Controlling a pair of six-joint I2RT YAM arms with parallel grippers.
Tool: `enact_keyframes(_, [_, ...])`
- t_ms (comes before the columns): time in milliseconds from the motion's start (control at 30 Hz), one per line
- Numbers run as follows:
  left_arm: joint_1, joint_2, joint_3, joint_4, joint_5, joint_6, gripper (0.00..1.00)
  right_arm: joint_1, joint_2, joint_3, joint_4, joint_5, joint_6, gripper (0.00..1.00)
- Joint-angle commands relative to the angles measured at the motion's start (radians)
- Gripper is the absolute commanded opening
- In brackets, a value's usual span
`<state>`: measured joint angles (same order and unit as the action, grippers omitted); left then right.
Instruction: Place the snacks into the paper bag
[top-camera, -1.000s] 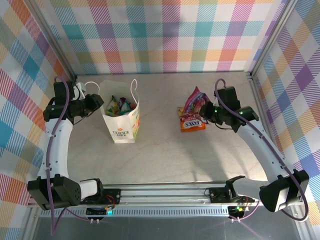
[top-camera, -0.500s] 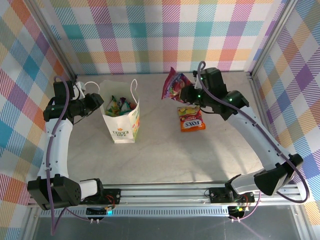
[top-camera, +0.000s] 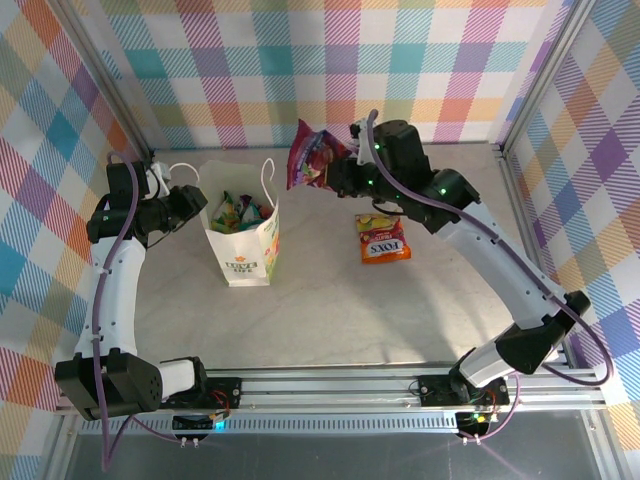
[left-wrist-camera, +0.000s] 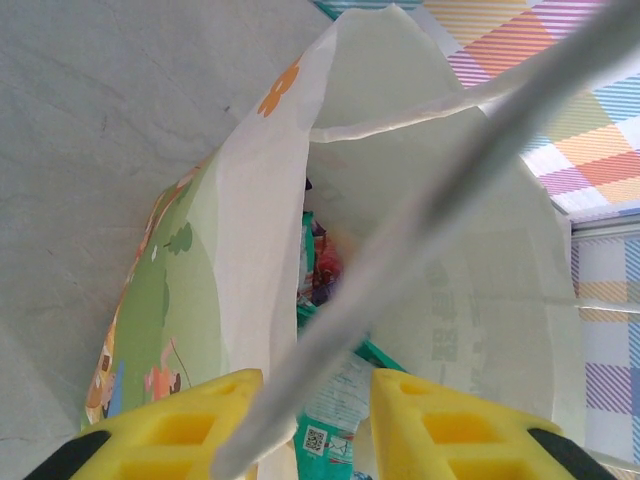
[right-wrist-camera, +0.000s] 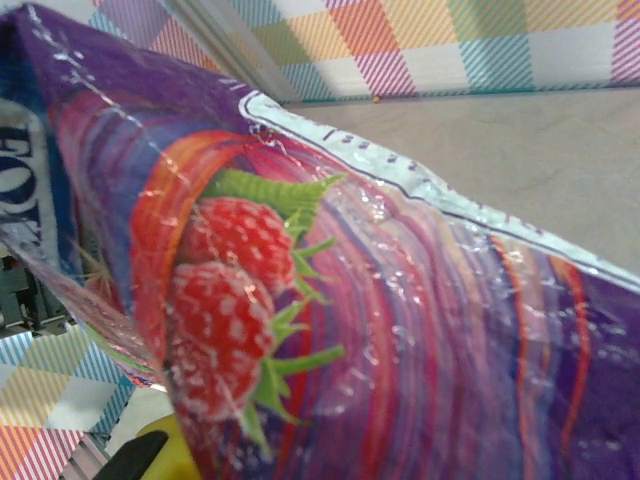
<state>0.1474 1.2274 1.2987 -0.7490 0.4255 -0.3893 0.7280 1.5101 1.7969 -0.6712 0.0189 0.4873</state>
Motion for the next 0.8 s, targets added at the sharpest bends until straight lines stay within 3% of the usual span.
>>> enact_keyframes(0, [0.009, -0.016, -0.013, 0.033, 0.009, -0.013, 0.33, 0.027, 0.022, 0.077, 0.077, -0.005, -0.034, 0.17])
enact_keyframes(400, [0.034, -0.028, -0.029, 0.029, 0.008, -0.013, 0.32, 0.094, 0.163, 0.247, 0.092, -0.144, -0.150, 0.18])
enact_keyframes(567, [0.047, -0.034, -0.029, 0.031, 0.021, -0.013, 0.32, 0.106, 0.218, 0.314, 0.088, -0.197, -0.282, 0.18])
enact_keyframes(767, [0.056, -0.038, -0.029, 0.022, 0.024, -0.006, 0.32, 0.109, 0.351, 0.516, -0.044, -0.258, -0.432, 0.19])
